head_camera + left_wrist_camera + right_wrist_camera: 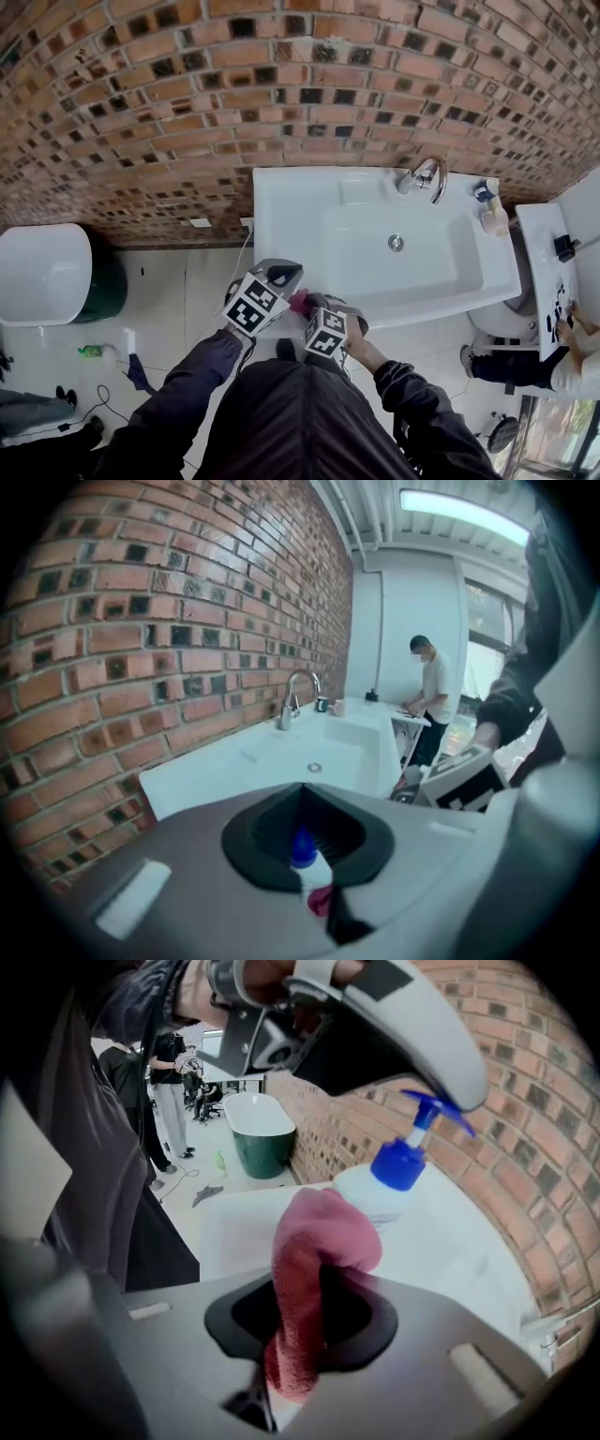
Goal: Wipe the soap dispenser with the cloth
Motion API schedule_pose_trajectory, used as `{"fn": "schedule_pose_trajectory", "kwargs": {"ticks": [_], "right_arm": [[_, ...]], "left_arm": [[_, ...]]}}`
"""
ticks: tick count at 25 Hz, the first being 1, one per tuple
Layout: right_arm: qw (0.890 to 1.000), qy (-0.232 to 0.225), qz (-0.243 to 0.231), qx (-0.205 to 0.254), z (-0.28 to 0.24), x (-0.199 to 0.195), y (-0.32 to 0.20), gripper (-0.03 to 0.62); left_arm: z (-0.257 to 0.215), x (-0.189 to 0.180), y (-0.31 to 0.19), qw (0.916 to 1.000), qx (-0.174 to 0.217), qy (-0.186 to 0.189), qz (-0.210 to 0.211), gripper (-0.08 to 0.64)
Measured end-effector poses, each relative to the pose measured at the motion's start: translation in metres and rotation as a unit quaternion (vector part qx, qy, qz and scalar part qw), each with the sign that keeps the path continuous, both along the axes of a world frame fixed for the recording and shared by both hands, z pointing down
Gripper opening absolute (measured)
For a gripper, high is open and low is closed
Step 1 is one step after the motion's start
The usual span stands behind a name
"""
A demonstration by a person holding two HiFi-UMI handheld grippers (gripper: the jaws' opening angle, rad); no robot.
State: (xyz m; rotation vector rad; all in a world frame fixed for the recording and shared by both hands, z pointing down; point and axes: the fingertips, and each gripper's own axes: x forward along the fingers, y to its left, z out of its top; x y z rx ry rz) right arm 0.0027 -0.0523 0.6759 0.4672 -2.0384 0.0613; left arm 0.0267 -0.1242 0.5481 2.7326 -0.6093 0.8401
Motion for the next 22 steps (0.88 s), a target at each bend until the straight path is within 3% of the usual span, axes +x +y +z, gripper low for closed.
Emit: {"fn": "schedule_pose_trajectory", "kwargs": {"ticks": [6, 11, 13, 15, 18, 22], "right_arm": [[0.998, 0.015, 0.000, -0.060, 0.027, -0.009, -0.006, 0.083], [0.998, 0.007, -0.026, -0.062, 0.012, -0.003, 0.003, 0.083], [0.998, -0.010, -0.020, -0.060, -0.003, 0.008, 0.006, 0.083], [0.997, -0.045, 0.021, -0.066, -0.021, 0.022, 0.001, 0.083], [0.981, -0.122, 0.114, -0.094, -0.041, 0.041, -0.011, 0.083], [0.944, -0.209, 0.210, -0.145, -0.044, 0.053, -0.032, 0.083]], "left_arm": [[-0.003, -0.001, -0.001, 0.9999, -0.002, 0.010, -0.007, 0.000], [0.000, -0.003, -0.001, 0.9999, 0.011, 0.002, -0.009, 0.000], [-0.010, -0.007, -0.002, 0.9994, 0.020, 0.017, -0.023, 0.000], [-0.026, -0.019, -0.008, 0.9958, 0.040, 0.051, -0.065, 0.000], [-0.031, -0.051, -0.011, 0.9854, 0.025, 0.092, -0.141, 0.000], [0.022, -0.067, 0.001, 0.9773, -0.073, 0.090, -0.177, 0.000]]}}
